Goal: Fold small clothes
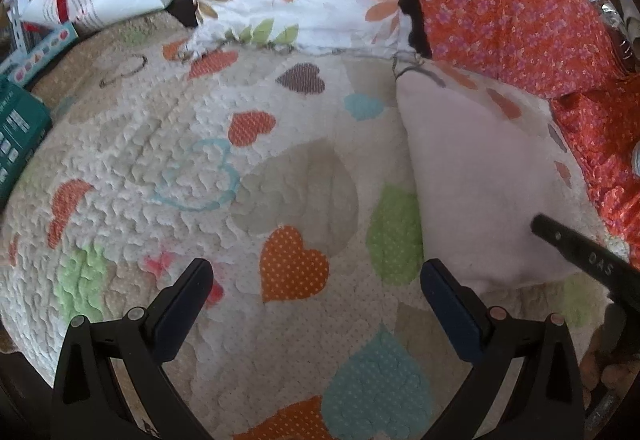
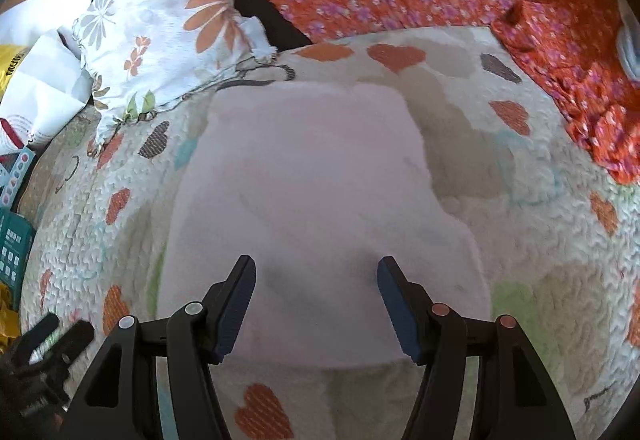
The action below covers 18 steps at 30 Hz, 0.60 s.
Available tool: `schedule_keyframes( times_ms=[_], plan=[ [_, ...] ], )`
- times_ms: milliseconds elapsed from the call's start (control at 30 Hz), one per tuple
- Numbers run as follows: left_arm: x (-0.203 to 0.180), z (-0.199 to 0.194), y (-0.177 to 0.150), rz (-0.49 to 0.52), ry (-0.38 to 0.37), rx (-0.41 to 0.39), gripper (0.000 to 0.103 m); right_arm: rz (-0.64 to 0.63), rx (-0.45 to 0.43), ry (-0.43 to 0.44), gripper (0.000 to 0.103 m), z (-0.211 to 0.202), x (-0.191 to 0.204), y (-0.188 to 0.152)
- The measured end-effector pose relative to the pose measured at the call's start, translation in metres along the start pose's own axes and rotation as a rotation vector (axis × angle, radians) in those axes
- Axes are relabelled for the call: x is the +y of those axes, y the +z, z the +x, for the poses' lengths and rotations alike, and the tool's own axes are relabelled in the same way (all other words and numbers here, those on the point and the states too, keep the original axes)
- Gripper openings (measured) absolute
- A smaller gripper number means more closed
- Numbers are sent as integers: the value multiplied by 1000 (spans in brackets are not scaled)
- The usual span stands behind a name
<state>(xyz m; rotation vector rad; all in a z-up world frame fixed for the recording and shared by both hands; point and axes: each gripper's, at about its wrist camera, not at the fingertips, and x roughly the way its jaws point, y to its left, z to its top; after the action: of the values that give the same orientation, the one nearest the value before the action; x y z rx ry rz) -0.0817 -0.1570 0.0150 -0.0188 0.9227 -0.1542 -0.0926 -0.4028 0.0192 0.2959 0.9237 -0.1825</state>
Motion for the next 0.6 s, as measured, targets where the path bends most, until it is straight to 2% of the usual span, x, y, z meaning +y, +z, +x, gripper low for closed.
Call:
schedule_keyframes(
  times_ms=[233,300,500,600],
  plan=[
    [-7,-17,2,17,-2,-91,103,-38,-59,-58,68,-23,-8,-13],
    [-9,-21,2,17,-13,-112,103,-74,-42,-81,68,-29,-6,-14],
    [-13,-24,4,27,-44,-118,103,-96,23,-47,70,-50,-8,-4],
    [-14,-20,1,29,-41,-99,103,-115,13,-62,71,-52,-8,-7]
  ],
)
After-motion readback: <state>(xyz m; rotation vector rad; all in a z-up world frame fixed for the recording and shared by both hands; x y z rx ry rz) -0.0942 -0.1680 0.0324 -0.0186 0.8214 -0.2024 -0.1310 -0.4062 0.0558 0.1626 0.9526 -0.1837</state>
